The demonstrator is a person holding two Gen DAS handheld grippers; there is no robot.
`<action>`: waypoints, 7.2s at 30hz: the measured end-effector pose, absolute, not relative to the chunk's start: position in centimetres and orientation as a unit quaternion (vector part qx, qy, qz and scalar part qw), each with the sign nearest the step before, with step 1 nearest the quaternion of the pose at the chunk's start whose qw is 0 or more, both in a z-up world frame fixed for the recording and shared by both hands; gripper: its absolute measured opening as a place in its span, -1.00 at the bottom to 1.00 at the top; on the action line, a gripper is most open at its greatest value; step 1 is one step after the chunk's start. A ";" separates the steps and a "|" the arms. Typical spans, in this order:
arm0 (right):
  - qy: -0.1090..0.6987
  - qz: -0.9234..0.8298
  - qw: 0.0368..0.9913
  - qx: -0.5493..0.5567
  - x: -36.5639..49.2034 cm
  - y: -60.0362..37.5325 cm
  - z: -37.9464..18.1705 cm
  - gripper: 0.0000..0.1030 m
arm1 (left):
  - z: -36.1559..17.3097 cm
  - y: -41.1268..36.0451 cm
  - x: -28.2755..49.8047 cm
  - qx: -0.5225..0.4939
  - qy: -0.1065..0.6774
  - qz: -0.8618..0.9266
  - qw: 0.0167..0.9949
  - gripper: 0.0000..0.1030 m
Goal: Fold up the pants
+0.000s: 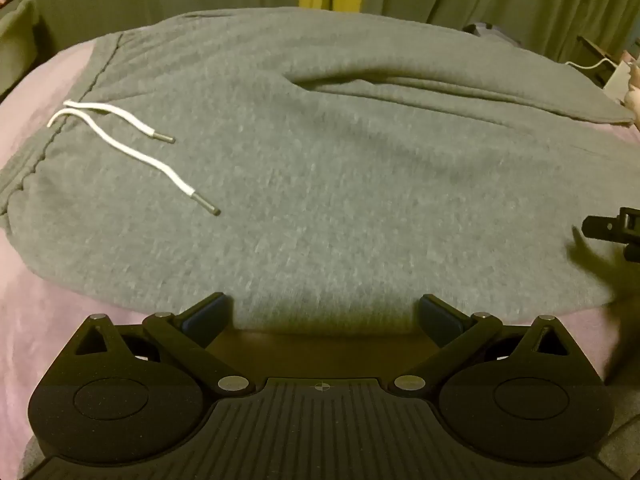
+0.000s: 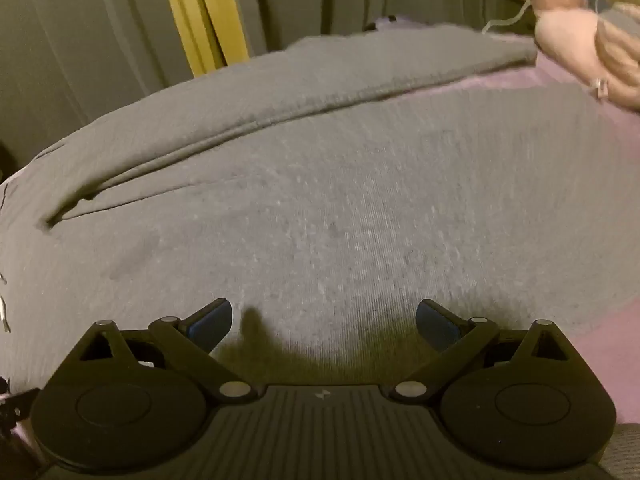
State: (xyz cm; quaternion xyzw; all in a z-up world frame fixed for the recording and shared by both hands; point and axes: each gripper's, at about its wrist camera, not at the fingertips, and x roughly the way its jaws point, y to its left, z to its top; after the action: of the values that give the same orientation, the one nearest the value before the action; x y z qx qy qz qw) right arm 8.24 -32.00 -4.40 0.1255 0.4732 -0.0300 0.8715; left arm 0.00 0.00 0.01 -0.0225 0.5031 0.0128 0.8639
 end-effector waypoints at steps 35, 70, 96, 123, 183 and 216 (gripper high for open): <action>0.443 -0.174 0.845 0.244 49.5 -37.1 -4.2 0.21 | -2.3 5.4 11.3 0.004 0.288 0.284 0.915 1.00; 0.333 -0.153 0.914 0.172 28.7 -45.1 -1.4 0.01 | -2.0 4.5 9.8 -0.047 0.311 0.291 0.904 1.00; 0.257 -0.241 0.883 0.309 23.9 -50.3 -2.6 -0.94 | -2.9 6.1 10.4 -0.088 0.339 0.282 0.893 1.00; 0.225 -0.176 0.809 0.515 22.1 -53.6 -7.7 -0.89 | 3.8 7.9 21.8 -0.162 0.374 0.136 0.903 1.00; 0.214 -0.101 0.786 0.572 21.9 -53.2 -10.1 -0.90 | 1.5 13.6 32.7 -0.294 0.405 0.139 0.855 -0.81; 0.311 -0.168 0.809 0.470 -0.9 -57.6 -3.9 -0.08 | 2.6 17.1 -4.3 -0.414 0.346 0.192 0.820 0.46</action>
State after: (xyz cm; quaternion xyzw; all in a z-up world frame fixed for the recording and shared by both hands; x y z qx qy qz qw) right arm -0.86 -57.56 -3.92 0.4697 0.3110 -0.1678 0.8090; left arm -4.25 17.05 2.58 -0.4136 0.3457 0.1925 0.8200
